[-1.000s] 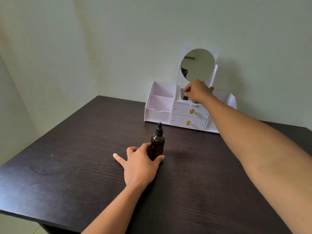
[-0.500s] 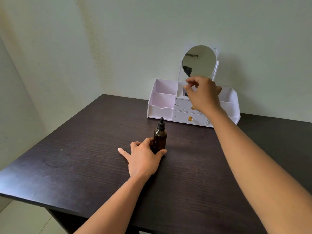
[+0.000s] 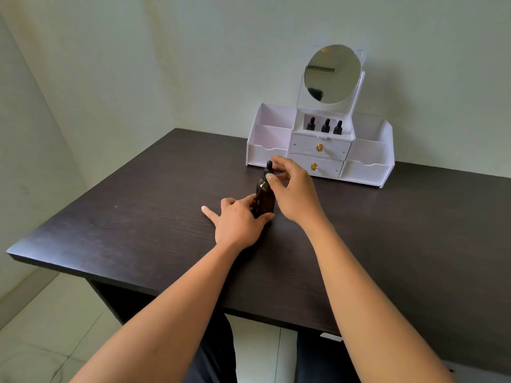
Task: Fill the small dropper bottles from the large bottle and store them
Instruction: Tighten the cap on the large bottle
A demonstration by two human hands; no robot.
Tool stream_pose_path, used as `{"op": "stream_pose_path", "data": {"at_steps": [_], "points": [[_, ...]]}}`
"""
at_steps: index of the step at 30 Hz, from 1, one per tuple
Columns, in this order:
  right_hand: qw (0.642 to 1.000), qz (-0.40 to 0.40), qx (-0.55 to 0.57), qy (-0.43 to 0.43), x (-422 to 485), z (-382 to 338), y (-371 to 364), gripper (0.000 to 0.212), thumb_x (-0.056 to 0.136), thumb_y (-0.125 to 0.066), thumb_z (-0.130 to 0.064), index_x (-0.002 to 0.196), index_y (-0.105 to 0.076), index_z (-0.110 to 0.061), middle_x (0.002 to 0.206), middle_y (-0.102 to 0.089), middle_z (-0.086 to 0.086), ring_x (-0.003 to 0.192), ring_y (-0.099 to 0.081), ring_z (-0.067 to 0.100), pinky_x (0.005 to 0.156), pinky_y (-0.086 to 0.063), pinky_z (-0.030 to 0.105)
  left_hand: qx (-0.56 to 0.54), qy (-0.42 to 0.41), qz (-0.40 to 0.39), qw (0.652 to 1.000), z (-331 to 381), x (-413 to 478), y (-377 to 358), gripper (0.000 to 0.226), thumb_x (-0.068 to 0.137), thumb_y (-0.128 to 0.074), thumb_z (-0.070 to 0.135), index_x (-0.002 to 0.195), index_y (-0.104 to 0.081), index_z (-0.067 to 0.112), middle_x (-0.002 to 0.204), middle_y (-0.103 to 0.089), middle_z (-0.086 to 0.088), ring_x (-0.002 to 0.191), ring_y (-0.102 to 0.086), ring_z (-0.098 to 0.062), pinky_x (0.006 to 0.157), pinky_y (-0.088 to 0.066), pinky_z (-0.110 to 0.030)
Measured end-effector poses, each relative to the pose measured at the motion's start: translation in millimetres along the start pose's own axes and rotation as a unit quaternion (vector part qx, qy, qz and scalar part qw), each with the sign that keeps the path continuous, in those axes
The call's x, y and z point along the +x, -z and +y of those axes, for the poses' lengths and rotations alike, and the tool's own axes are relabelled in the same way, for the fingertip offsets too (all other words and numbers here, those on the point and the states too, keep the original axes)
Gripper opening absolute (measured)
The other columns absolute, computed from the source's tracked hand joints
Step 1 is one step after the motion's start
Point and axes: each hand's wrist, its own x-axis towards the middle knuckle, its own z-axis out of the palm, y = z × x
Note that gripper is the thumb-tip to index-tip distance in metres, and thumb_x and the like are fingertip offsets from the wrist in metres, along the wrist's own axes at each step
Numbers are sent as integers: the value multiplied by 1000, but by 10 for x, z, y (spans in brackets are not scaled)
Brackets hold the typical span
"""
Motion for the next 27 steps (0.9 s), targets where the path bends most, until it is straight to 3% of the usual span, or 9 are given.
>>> {"op": "stream_pose_path", "data": {"at_steps": [6,10,14,18,20,24,27], "points": [[1000,-4,-20,3,25,-40,48,43,95,-63,-19,137,-55,-25,121,-66,-9,104,-65,14,103,-48,49,0,2,3,1000,-5,-13,-13,61,82,-59,69,136,-52,41,122,-64,8,139,-28,-16,110,18,-69],[1000,9,-28,5,28,-38,32,44,90,-70,-25,132,-57,-28,99,-62,-23,95,-65,9,99,-49,52,2,4,4,1000,25,-30,7,65,83,-54,75,137,-53,39,119,-66,8,139,-29,-18,110,17,-69],[999,34,-28,13,2,-43,-5,57,85,-75,-35,136,-52,-27,92,-58,-21,94,-60,8,100,-47,52,3,6,-3,1000,2,-21,-12,64,83,-53,75,138,-52,41,119,-66,7,140,-27,-16,110,17,-70],[999,25,42,8,22,-40,-26,58,95,-59,-34,148,-39,-28,110,-67,-17,109,-61,7,105,-46,49,-8,4,-5,1000,9,-15,4,63,84,-53,74,138,-51,42,111,-68,9,139,-27,-14,110,17,-69],[998,23,59,0,37,-39,-40,57,96,-50,-36,151,-35,-29,108,-72,-12,110,-64,11,105,-47,47,-5,4,-8,1000,10,-17,11,64,85,-52,75,139,-50,42,111,-67,8,138,-26,-14,110,18,-69],[992,108,63,0,32,-33,0,43,97,-52,-25,140,-49,-21,84,-72,0,87,-66,15,96,-51,39,-7,6,-15,1000,-5,0,-9,62,83,-50,78,137,-50,46,110,-68,9,138,-26,-14,110,17,-70],[992,104,72,12,12,-64,33,41,96,-55,-16,137,-51,-19,89,-70,-1,90,-64,11,96,-51,33,-2,4,-15,1000,0,-1,1,60,84,-50,77,135,-51,46,110,-68,9,139,-26,-15,110,17,-69]]}}
